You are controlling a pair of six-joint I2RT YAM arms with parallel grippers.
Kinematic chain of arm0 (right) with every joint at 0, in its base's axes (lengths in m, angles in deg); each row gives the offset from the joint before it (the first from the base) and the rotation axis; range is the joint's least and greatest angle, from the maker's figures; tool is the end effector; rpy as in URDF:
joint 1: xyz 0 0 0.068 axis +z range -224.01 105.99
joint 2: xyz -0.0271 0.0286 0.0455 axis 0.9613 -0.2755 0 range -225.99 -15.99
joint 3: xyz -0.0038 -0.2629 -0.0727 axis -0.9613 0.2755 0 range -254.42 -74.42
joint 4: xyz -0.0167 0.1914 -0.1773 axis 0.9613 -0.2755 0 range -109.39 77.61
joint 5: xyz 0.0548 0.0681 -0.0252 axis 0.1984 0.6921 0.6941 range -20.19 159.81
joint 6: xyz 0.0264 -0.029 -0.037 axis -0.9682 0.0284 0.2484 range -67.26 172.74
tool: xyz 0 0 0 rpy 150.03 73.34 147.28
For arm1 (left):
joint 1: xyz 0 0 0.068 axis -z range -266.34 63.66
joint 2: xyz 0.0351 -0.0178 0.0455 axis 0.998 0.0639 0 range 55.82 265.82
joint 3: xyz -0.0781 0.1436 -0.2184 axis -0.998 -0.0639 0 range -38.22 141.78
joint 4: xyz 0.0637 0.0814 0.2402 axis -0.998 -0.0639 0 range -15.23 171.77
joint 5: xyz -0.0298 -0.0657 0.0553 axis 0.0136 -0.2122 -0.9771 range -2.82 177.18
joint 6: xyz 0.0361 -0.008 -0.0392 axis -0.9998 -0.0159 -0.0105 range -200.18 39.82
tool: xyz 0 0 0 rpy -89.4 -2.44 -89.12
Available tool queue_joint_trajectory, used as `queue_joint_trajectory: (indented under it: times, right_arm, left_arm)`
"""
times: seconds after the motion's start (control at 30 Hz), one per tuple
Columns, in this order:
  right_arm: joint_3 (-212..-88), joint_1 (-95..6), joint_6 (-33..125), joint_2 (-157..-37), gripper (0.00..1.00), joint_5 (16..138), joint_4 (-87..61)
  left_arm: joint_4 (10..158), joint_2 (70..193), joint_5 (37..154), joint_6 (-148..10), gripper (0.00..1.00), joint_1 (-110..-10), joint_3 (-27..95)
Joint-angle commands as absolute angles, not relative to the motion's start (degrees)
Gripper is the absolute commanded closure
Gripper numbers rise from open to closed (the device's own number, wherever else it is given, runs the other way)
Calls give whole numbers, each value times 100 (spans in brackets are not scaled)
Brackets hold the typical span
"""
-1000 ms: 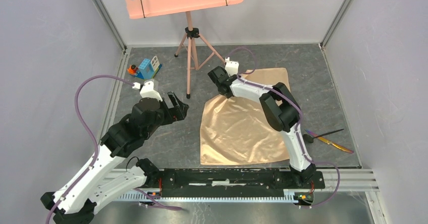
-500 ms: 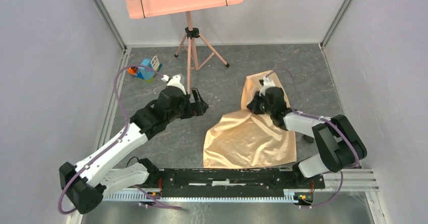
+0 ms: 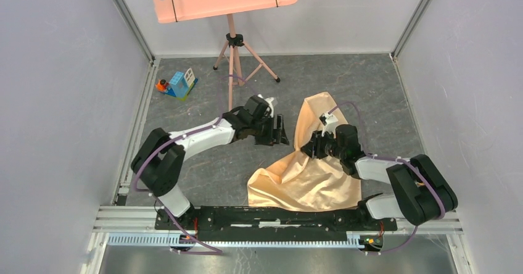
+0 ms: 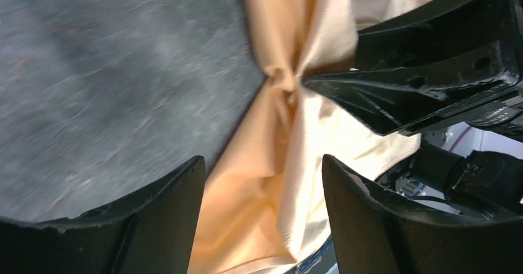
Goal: Fold the napkin into a case and place the utensils inside
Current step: Smooth out the napkin at the center of the board.
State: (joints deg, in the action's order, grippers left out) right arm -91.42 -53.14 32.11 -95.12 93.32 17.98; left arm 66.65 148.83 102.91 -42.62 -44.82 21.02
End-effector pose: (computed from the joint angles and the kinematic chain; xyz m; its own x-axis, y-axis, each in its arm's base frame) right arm 0.2084 0.0947 0.1281 -0.6870 0.0838 -0.7218 -0.4290 0.7549 0.4960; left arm 0.2497 -0.2340 0.2093 -0.9175 0.0286 -0.3968 0.2677 0.7821 -0.5627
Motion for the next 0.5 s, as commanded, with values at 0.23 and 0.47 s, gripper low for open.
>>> queue_joint_trajectory:
  times: [0.23,0.47]
  right_arm:
    - [-9076,-5533,3388,-9138,61,9248,1780]
    - [-9085,-5577,3275,-9060,65,9475,1773]
  left_arm:
    - [7068,15686,10420,-4576,28,-3475,2724]
    - [7115,15967,10265,-4573,33,-3271,2781]
